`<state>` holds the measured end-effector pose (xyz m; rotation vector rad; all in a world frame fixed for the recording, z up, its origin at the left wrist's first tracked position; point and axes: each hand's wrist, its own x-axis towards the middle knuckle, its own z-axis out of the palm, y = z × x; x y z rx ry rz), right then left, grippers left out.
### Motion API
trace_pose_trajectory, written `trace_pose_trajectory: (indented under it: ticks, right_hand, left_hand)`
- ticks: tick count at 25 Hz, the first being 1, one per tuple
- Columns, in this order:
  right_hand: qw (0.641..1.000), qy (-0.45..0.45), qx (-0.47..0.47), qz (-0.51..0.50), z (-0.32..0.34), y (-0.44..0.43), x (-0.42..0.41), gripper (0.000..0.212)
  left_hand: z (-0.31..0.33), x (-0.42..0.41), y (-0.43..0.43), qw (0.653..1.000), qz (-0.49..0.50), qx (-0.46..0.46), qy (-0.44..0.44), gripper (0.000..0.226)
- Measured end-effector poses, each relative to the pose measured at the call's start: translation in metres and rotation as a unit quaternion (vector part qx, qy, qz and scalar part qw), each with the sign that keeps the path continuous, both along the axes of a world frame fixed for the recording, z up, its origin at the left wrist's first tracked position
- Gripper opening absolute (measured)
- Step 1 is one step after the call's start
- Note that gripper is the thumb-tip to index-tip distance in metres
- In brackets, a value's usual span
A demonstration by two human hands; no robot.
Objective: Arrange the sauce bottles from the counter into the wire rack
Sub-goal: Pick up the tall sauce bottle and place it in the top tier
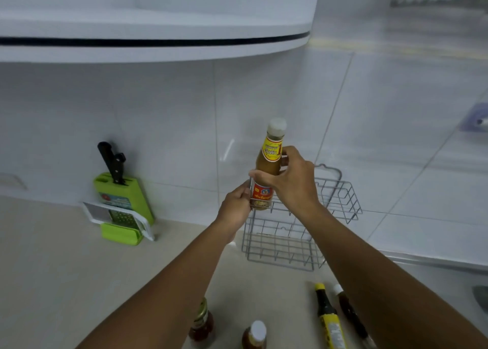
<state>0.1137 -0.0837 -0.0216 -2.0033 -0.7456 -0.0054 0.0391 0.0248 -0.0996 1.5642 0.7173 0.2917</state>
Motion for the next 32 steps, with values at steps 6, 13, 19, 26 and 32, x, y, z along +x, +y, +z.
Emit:
trace_pose_trajectory:
  ticks: [6, 13, 19, 26, 32]
  right_hand:
    - [1.0, -0.016, -0.025, 0.001, -0.001, 0.011, 0.003, 0.084]
    - [0.997, -0.008, -0.064, 0.042, -0.024, 0.011, 0.008, 0.082]
    - [0.985, 0.051, -0.1, 0.128, -0.025, -0.021, 0.014, 0.082]
    - [0.993, -0.102, 0.056, 0.008, -0.055, -0.127, 0.019, 0.025]
    - [0.986, 0.035, -0.117, -0.116, -0.175, -0.25, 0.023, 0.021]
  left_hand:
    - [-0.003, 0.001, 0.003, 1.0, 0.005, -0.018, -0.013, 0.039]
    - [-0.003, -0.003, 0.003, 0.998, -0.003, -0.067, 0.017, 0.044]
    - [0.011, -0.021, -0.006, 0.978, -0.03, -0.056, 0.2, 0.043]
    - [0.04, 0.011, -0.1, 0.946, -0.228, 0.109, 0.205, 0.021]
    - [-0.055, 0.046, -0.194, 0.916, -0.27, 0.122, 0.271, 0.024]
